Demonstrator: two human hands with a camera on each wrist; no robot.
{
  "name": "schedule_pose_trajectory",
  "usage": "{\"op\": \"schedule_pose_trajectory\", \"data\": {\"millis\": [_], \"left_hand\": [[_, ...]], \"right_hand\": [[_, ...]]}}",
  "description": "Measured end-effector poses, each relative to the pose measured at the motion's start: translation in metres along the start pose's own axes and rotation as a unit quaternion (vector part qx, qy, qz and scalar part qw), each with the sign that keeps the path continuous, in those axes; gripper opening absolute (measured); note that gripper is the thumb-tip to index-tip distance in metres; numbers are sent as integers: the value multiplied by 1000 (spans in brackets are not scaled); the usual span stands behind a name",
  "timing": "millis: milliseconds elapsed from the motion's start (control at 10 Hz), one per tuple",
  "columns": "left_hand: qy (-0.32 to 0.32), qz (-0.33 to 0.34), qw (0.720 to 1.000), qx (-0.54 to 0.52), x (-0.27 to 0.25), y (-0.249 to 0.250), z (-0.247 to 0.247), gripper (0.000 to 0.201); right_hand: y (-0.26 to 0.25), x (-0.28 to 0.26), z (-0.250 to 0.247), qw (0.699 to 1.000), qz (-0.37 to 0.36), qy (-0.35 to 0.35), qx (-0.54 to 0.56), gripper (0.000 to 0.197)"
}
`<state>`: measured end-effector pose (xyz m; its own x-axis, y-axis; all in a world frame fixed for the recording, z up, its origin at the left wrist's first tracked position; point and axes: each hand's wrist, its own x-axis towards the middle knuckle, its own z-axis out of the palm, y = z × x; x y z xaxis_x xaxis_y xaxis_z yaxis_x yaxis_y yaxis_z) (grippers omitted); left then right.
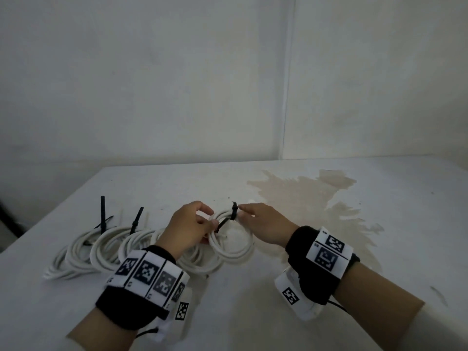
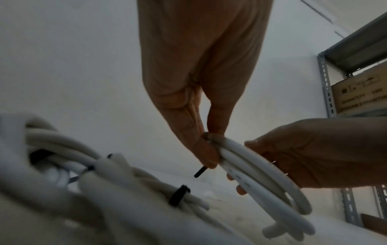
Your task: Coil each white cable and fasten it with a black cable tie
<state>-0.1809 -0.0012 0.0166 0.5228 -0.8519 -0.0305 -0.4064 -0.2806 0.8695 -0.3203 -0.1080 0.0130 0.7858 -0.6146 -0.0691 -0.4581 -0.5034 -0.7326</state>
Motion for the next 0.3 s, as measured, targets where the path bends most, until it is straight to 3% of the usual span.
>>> {"op": "schedule_pose_trajectory", "data": {"millis": [200, 300], "left_hand": [[-20, -44, 997, 55, 2, -14, 2, 14], [6, -58, 994, 93, 7, -17, -1, 14]], "right_hand": [[0, 0, 0, 999, 36, -20, -8, 54], [3, -1, -5, 999, 38, 3, 5, 54]]}}
